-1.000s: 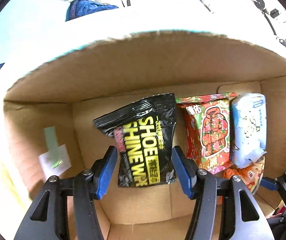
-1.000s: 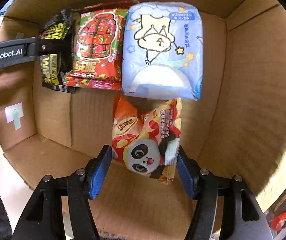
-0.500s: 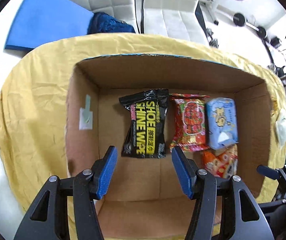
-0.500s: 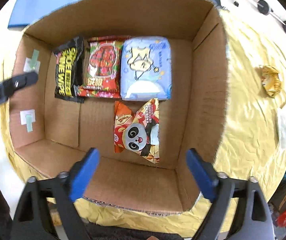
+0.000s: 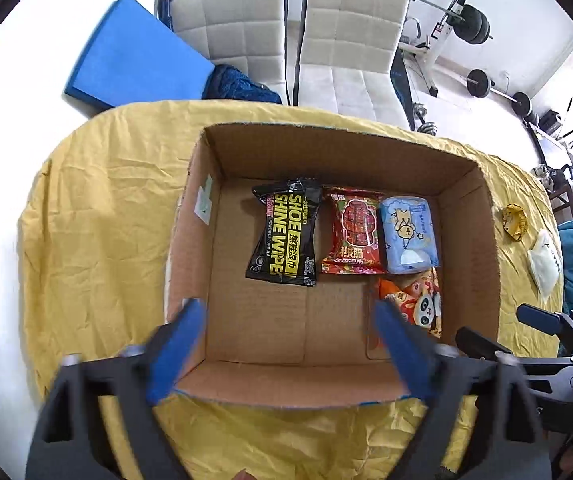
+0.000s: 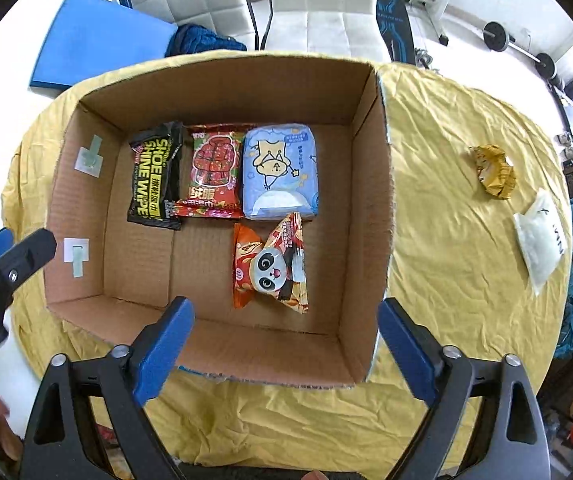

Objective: Organize soft objects
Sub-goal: 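Lift both tools out of the box toward the remaining packs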

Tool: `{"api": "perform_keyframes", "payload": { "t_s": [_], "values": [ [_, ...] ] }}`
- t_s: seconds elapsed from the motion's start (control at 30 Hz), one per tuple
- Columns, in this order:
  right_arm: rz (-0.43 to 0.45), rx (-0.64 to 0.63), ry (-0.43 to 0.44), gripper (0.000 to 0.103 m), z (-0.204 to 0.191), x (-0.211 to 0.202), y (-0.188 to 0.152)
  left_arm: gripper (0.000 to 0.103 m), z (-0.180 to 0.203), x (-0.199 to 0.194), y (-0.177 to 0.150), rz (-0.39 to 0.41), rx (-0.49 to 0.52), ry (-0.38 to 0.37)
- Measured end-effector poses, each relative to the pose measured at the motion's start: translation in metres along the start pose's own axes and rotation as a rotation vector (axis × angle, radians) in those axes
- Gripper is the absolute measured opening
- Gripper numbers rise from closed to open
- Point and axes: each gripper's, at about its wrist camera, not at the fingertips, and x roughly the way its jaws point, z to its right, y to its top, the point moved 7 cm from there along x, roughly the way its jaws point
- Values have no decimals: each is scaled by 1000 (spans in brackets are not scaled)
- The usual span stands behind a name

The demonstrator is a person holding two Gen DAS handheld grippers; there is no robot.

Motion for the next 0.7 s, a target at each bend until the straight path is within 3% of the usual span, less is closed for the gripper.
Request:
{"api": "perform_keyframes", "payload": {
  "t_s": [0.17,0.7],
  "values": [
    [52,-5,15,103,-3,-28,-11,100,5,-28,-4,60,18,21],
    [219,-11,54,103,-11,-125,-45,100,10,-116,-29,181,-10,-9]
  ]
}}
